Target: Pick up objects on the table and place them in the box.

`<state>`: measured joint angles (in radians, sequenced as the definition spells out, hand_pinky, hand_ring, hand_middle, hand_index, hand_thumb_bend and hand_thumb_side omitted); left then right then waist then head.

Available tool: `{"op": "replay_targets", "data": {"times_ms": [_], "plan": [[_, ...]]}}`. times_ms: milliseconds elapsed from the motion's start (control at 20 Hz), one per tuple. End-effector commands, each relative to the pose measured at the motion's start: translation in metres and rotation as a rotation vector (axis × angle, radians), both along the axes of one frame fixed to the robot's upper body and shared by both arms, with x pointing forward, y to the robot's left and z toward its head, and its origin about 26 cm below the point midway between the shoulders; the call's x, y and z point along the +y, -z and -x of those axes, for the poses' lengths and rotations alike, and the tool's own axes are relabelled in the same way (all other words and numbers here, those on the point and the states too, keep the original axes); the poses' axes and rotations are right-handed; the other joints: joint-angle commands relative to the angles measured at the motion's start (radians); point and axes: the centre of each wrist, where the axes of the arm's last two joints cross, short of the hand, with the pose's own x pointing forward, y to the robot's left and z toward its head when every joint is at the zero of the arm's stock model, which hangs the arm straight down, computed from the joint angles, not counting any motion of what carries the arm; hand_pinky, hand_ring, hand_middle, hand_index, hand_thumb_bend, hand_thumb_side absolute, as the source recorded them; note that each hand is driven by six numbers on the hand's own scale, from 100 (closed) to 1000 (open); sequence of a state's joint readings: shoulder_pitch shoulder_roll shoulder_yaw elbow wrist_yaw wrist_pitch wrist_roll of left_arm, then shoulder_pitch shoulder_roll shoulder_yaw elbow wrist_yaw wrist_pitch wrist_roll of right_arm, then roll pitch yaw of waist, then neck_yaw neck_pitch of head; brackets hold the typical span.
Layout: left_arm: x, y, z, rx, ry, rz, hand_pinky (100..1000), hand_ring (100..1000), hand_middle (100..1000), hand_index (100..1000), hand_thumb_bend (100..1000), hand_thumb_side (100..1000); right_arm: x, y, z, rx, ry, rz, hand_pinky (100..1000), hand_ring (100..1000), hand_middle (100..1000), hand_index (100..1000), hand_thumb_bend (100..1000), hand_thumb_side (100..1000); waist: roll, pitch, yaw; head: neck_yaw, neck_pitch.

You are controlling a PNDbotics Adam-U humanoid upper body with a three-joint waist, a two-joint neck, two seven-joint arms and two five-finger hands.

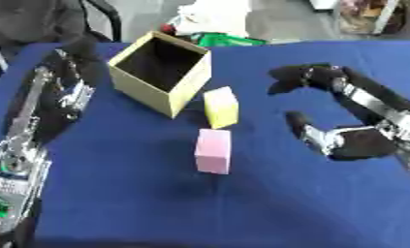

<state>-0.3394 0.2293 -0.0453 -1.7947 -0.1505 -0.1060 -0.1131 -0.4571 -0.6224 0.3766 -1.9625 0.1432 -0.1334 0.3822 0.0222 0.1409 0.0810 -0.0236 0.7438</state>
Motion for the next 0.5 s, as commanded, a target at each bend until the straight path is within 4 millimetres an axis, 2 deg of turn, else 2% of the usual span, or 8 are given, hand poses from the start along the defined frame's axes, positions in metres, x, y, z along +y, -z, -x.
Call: {"op": "replay_targets", "data": {"times_ms": [50, 400, 500], "plan": [[0.001, -0.005, 0.000, -0.017, 0.008, -0.012, 626, 674, 650, 824, 337, 645, 0.002, -0.008, -0.005, -0.015, -0.022, 0.082, 795, 783, 717, 931, 100, 553, -0.002, -0.017, 0.002, -0.005, 0.006], [0.000, -0.004, 0.000, -0.012, 0.014, -0.014, 627, 673, 650, 824, 338, 645, 0.016, -0.010, -0.018, -0.024, -0.043, 0.177, 795, 786, 728, 948, 108, 541, -0.001, -0.021, 0.009, -0.012, 0.009], [0.000, -0.004, 0.000, -0.010, 0.016, -0.016, 627, 673, 650, 824, 339, 647, 0.018, -0.011, -0.020, -0.035, -0.042, 0.221, 804, 798, 748, 965, 213, 534, -0.001, -0.021, 0.010, -0.013, 0.009]]}}
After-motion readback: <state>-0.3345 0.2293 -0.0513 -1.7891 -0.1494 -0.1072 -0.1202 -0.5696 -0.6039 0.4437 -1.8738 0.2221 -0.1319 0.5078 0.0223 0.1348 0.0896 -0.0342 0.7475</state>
